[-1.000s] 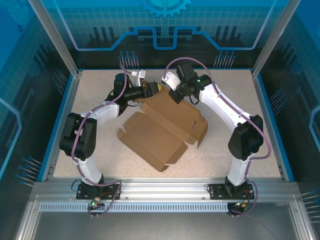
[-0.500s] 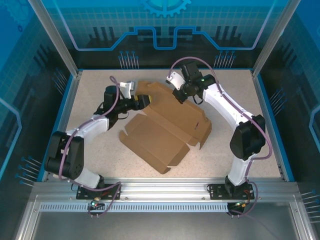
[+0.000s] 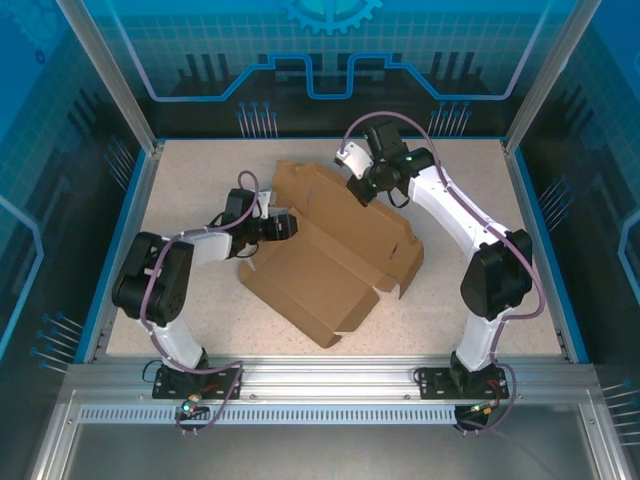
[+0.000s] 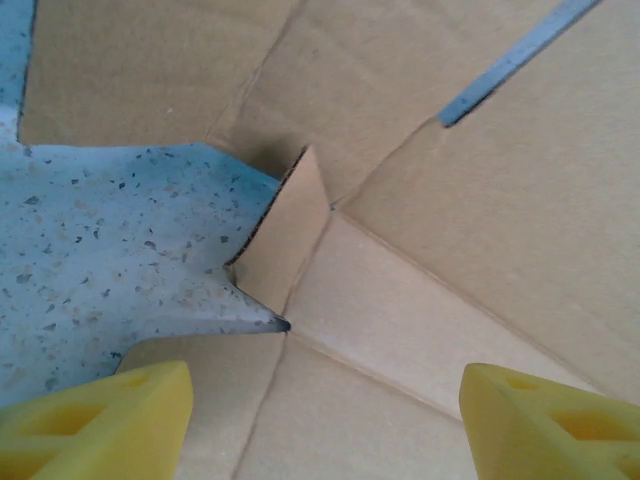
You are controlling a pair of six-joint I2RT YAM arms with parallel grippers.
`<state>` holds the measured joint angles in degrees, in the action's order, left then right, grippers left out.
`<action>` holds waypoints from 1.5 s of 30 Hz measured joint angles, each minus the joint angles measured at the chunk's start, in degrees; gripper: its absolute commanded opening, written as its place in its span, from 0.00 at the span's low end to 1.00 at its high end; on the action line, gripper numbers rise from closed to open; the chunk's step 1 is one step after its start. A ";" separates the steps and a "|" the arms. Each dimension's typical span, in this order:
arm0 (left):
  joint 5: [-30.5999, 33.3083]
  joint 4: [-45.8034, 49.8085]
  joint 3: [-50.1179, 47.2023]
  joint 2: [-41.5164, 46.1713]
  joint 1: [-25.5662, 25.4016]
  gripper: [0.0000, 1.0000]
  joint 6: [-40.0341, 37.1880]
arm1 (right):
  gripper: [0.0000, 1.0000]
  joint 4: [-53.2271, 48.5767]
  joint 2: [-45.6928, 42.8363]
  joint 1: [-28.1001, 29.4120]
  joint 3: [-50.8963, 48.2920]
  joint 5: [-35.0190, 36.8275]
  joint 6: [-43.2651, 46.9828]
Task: Fold the paper box
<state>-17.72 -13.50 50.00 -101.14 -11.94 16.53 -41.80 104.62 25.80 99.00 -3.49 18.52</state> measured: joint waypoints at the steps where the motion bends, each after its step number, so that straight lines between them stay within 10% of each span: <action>1: -0.02 0.02 0.68 -1.05 0.00 0.72 0.00 | 0.00 -0.02 0.02 0.00 0.00 0.00 -0.09; 45: -9.09 -8.68 4.52 -9.60 -7.08 0.66 -0.02 | 0.00 -0.13 0.02 0.02 -1.09 -0.39 -1.57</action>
<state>-26.81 -22.17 54.52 -110.74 -19.03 16.51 -41.93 104.64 25.82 97.91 -3.88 16.95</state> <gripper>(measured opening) 0.652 0.057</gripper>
